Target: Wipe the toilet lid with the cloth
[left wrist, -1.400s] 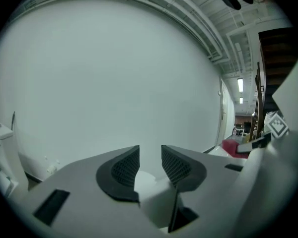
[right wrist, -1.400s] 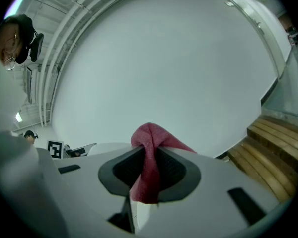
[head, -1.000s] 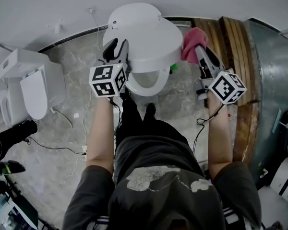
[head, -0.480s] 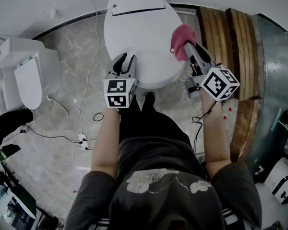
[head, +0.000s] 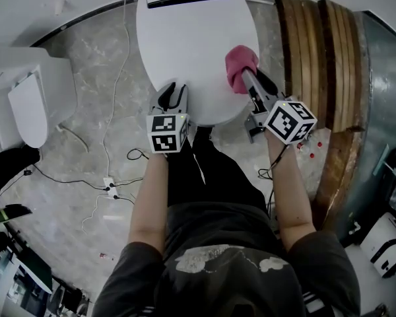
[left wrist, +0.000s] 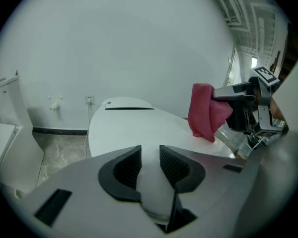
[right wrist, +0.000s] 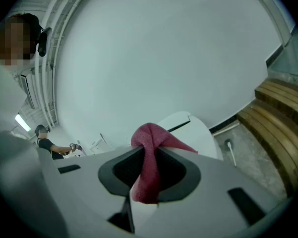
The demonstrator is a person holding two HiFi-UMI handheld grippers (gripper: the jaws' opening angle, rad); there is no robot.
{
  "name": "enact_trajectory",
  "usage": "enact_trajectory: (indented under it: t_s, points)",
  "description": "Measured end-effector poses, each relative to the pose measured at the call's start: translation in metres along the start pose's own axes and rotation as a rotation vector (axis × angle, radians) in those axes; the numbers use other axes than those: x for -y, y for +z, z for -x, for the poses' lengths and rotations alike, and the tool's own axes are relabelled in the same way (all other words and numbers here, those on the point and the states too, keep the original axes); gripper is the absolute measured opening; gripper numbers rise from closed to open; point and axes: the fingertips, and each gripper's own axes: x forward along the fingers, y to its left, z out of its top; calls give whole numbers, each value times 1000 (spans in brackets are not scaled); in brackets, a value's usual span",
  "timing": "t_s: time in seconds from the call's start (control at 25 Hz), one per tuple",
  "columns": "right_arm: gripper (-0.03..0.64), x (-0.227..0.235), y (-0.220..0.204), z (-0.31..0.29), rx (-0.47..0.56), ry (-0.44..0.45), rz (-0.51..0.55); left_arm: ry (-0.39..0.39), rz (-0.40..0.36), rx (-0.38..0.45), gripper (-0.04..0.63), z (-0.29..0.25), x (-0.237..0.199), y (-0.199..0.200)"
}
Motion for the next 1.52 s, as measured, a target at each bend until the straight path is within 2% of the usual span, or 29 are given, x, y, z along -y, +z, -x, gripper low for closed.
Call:
enact_trajectory:
  t_s: [0.28, 0.48, 0.64, 0.8, 0.92, 1.04, 1.2, 1.4, 1.44, 1.52]
  points:
    - [67, 33, -48, -17, -46, -20, -51, -8, 55, -49, 129, -29, -10, -54]
    - [67, 53, -72, -29, -67, -19, -78, 3, 54, -88, 129, -47, -15, -81]
    - [67, 68, -84, -38, -79, -22, -88, 14, 52, -122, 129, -61, -22, -99]
    - [67, 74, -83, -43, -80, -22, -88, 16, 88, -132, 129, -65, -25, -106]
    - [67, 71, -71, -46, -74, -14, -84, 13, 94, -100, 129, -59, -25, -88]
    - [67, 63, -55, -54, -72, -5, -79, 8, 97, -26, 129, -54, -33, -46]
    - [67, 45, -33, -84, -80, 22, -47, 3, 103, 68, 127, -61, -60, 13]
    - [67, 19, -7, -142, -93, 61, -6, -5, 88, 145, 127, -86, -101, 77]
    - [67, 13, -3, -156, -98, 67, 3, -3, 86, 153, 119, -91, -110, 86]
    - [67, 0, 4, -183, -110, 77, 15, 3, 84, 161, 57, -101, -128, 102]
